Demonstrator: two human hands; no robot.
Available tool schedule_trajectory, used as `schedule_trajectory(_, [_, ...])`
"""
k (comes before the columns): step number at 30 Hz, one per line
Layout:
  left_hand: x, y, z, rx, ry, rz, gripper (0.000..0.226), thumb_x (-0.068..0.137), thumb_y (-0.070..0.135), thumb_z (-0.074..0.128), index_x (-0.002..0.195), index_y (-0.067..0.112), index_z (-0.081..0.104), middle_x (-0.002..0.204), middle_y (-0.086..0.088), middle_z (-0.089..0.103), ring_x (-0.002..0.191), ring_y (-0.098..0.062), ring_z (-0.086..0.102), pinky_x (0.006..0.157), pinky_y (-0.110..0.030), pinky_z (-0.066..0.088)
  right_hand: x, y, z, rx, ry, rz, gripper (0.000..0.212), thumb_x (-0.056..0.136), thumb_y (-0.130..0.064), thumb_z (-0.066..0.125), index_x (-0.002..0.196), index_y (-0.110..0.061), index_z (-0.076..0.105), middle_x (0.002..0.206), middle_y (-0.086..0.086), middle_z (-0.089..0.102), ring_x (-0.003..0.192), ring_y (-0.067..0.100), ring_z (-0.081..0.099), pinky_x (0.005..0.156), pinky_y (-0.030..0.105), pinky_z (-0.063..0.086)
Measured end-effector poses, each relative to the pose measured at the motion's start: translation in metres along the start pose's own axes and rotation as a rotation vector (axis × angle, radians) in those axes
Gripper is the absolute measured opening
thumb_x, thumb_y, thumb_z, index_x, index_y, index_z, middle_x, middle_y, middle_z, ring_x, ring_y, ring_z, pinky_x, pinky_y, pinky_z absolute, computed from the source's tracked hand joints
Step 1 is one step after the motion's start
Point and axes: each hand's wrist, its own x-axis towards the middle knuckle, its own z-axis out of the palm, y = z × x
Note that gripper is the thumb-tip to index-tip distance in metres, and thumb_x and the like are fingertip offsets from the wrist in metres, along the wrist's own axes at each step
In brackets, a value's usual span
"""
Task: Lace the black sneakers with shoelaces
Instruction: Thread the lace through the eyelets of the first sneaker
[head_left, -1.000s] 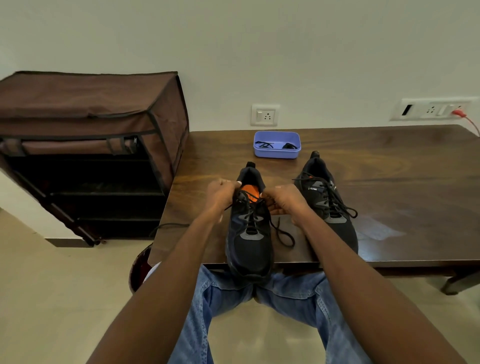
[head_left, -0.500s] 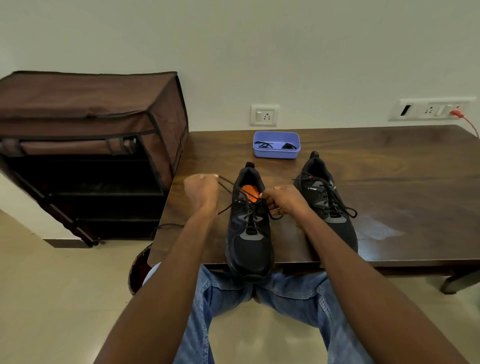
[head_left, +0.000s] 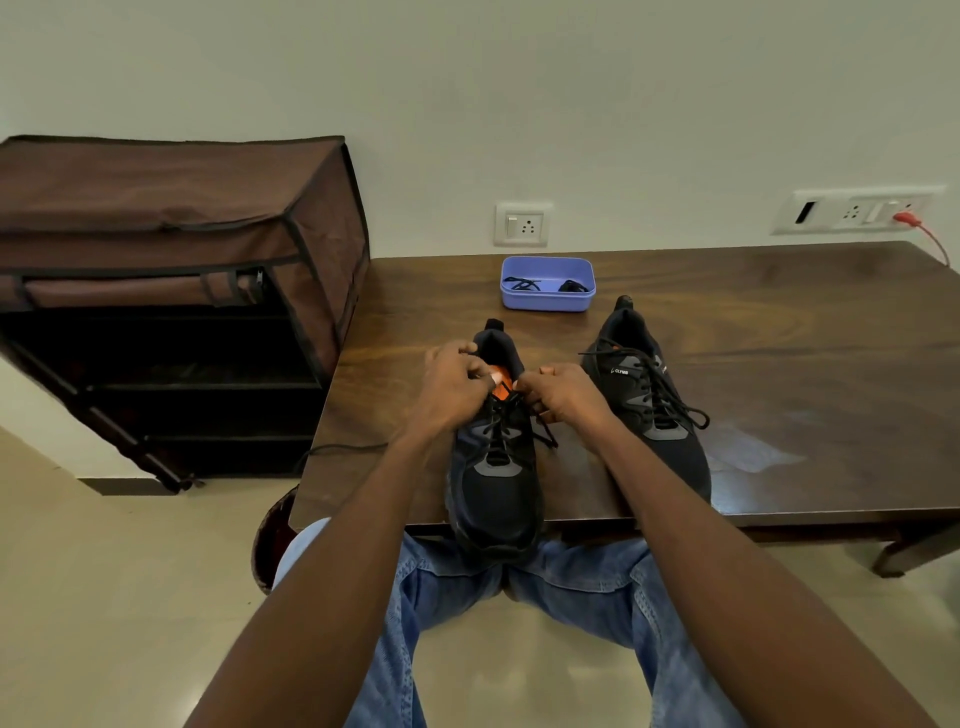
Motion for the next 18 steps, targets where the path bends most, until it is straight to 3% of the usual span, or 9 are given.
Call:
schedule_trajectory(2, [-0.002, 0.006, -0.011, -0.254, 0.206, -0.140, 0.006, 0.092, 0.013, 0.067, 0.094, 0.017, 0.063, 0.099, -0.005, 0.066, 0.092, -0.017, 0.064, 0.075, -0.033, 0.056, 0.001, -0.001, 0.000, 0.009, 0.001, 0.010, 0.011, 0.084, -0.017, 0.065, 0.074, -0.014, 0.064, 0.063, 0.003, 0.056, 0.059, 0.016, 0.051, 0.057, 0.028, 0.042])
schedule_trajectory(4, [-0.001, 0.003, -0.026, -0.435, 0.507, -0.310, 0.016, 0.094, 0.014, 0.063, 0.107, 0.006, 0.067, 0.101, -0.008, 0.068, 0.082, -0.016, 0.064, 0.053, -0.020, 0.049, 0.001, -0.002, 0.000, 0.013, -0.006, 0.021, 0.012, 0.084, -0.016, 0.065, 0.072, -0.016, 0.062, 0.060, 0.001, 0.054, 0.056, 0.015, 0.048, 0.055, 0.026, 0.042])
schedule_trajectory(5, [-0.001, -0.003, -0.034, -0.520, 0.631, -0.379, 0.018, 0.094, 0.013, 0.062, 0.108, 0.004, 0.069, 0.101, -0.007, 0.069, 0.080, -0.016, 0.064, 0.049, -0.015, 0.045, 0.001, -0.001, 0.000, 0.015, -0.007, 0.020, 0.013, 0.084, -0.016, 0.065, 0.071, -0.016, 0.062, 0.059, 0.000, 0.053, 0.055, 0.014, 0.047, 0.054, 0.025, 0.041])
schedule_trajectory(7, [-0.005, -0.008, -0.043, -0.570, 0.723, -0.501, 0.018, 0.093, 0.007, 0.058, 0.106, 0.005, 0.070, 0.101, -0.005, 0.065, 0.092, -0.018, 0.064, 0.063, -0.012, 0.048, 0.000, -0.001, 0.000, 0.015, -0.001, 0.010, 0.016, 0.083, -0.016, 0.065, 0.067, -0.017, 0.061, 0.058, 0.000, 0.054, 0.054, 0.014, 0.049, 0.055, 0.025, 0.041])
schedule_trajectory(8, [-0.005, -0.011, -0.044, -0.452, 0.701, -0.506, 0.021, 0.091, 0.005, 0.057, 0.108, 0.007, 0.069, 0.109, -0.007, 0.063, 0.104, -0.022, 0.063, 0.078, -0.020, 0.052, 0.000, -0.001, 0.000, 0.006, 0.002, 0.004, 0.017, 0.083, -0.016, 0.065, 0.066, -0.017, 0.062, 0.058, 0.000, 0.056, 0.054, 0.013, 0.051, 0.055, 0.026, 0.042])
schedule_trajectory(10, [-0.008, -0.010, -0.039, -0.069, 0.526, -0.381, 0.039, 0.089, 0.005, 0.059, 0.126, 0.013, 0.063, 0.139, -0.010, 0.049, 0.131, -0.028, 0.046, 0.107, -0.037, 0.043, -0.001, -0.002, 0.000, -0.004, 0.004, 0.001, 0.016, 0.083, -0.017, 0.066, 0.067, -0.017, 0.063, 0.059, 0.001, 0.057, 0.055, 0.013, 0.053, 0.056, 0.026, 0.042])
schedule_trajectory(12, [-0.009, -0.002, -0.029, 0.097, 0.300, -0.157, 0.044, 0.091, 0.010, 0.063, 0.133, 0.021, 0.059, 0.153, -0.008, 0.034, 0.143, -0.026, 0.025, 0.119, -0.044, 0.028, 0.000, -0.001, 0.000, -0.011, 0.011, -0.006, 0.014, 0.083, -0.018, 0.066, 0.069, -0.016, 0.064, 0.061, 0.001, 0.057, 0.057, 0.014, 0.052, 0.057, 0.026, 0.042])
schedule_trajectory(15, [-0.004, 0.000, -0.007, 0.240, -0.080, 0.038, 0.034, 0.094, 0.025, 0.065, 0.128, 0.026, 0.065, 0.153, -0.007, 0.033, 0.143, -0.029, 0.020, 0.117, -0.043, 0.020, 0.001, 0.002, 0.000, -0.026, 0.016, -0.031, 0.016, 0.084, -0.019, 0.066, 0.068, -0.016, 0.063, 0.060, 0.000, 0.057, 0.058, 0.014, 0.053, 0.059, 0.028, 0.043])
schedule_trajectory(18, [-0.005, 0.000, 0.001, 0.235, -0.157, 0.076, 0.019, 0.095, 0.020, 0.064, 0.108, 0.013, 0.076, 0.143, -0.005, 0.045, 0.132, -0.022, 0.038, 0.105, -0.033, 0.032, 0.001, 0.003, -0.001, -0.014, 0.004, -0.036, 0.020, 0.086, -0.020, 0.065, 0.067, -0.018, 0.063, 0.057, -0.003, 0.058, 0.057, 0.012, 0.054, 0.061, 0.028, 0.044])
